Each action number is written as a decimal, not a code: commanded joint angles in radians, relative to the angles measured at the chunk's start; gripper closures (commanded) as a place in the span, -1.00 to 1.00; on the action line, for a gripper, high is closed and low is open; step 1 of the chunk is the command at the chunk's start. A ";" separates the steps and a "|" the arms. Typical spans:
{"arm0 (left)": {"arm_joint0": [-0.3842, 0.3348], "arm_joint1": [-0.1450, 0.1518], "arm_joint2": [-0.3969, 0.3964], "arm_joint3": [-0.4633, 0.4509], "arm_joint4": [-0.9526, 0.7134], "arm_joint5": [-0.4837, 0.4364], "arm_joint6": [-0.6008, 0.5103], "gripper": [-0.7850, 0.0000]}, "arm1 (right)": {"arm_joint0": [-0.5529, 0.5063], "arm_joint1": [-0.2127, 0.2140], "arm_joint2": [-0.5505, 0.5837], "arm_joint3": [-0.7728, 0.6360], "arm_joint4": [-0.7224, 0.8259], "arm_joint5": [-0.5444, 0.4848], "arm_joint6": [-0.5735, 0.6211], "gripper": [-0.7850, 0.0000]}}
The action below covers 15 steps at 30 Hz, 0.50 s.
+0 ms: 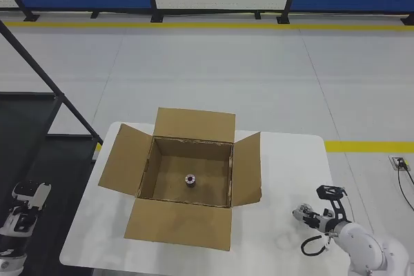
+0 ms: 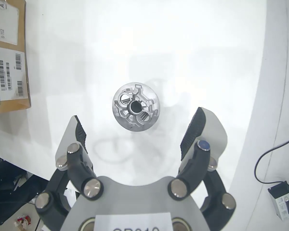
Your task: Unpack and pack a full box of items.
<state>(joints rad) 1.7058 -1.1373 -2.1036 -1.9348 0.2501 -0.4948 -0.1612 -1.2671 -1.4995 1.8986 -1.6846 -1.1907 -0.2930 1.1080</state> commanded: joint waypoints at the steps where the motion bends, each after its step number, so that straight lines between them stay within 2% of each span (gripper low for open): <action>1: 0.000 0.000 0.000 0.000 0.000 0.000 0.000 -1.00 | 0.015 0.005 -0.014 0.024 0.000 -0.008 0.003 -1.00; 3: 0.000 0.000 0.000 0.000 0.000 0.000 0.000 -1.00 | 0.023 0.010 -0.024 0.036 -0.004 -0.008 -0.001 -1.00; 4: 0.000 0.000 0.000 0.000 0.000 0.000 0.000 -1.00 | 0.027 0.012 -0.029 0.043 -0.007 -0.009 -0.002 -0.84; 5: 0.000 0.000 0.000 0.000 0.000 0.000 0.000 -1.00 | 0.032 0.015 -0.033 0.050 -0.014 -0.006 -0.004 -0.62; 6: 0.000 0.000 0.000 0.000 0.000 0.000 0.000 -1.00 | 0.037 0.017 -0.038 0.060 -0.020 -0.001 -0.005 0.03; 8: 0.000 0.000 0.000 0.000 0.000 0.000 0.000 -1.00 | 0.051 0.021 -0.046 0.083 -0.026 0.012 0.003 0.12; 9: 0.000 0.000 0.000 0.000 0.000 0.000 0.000 -1.00 | 0.058 0.023 -0.050 0.090 -0.033 0.017 0.003 0.23; 11: 0.000 0.000 0.000 0.000 0.000 0.000 0.000 -1.00 | 0.064 0.027 -0.059 0.099 -0.034 0.022 -0.001 0.55; 12: 0.000 0.000 0.000 0.000 0.000 0.000 0.000 -1.00 | 0.066 0.029 -0.061 0.100 -0.033 0.023 -0.002 0.92; 13: 0.000 0.000 0.000 0.000 0.000 0.000 0.000 -1.00 | 0.067 0.031 -0.063 0.099 -0.031 0.026 -0.002 1.00; 15: 0.000 0.000 0.000 0.000 0.000 0.000 0.000 -1.00 | 0.068 0.035 -0.066 0.095 -0.026 0.030 -0.002 1.00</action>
<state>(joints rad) 1.7058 -1.1373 -2.1036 -1.9348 0.2501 -0.4948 -0.1612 -1.1995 -1.4661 1.8340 -1.5873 -1.2203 -0.2652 1.1056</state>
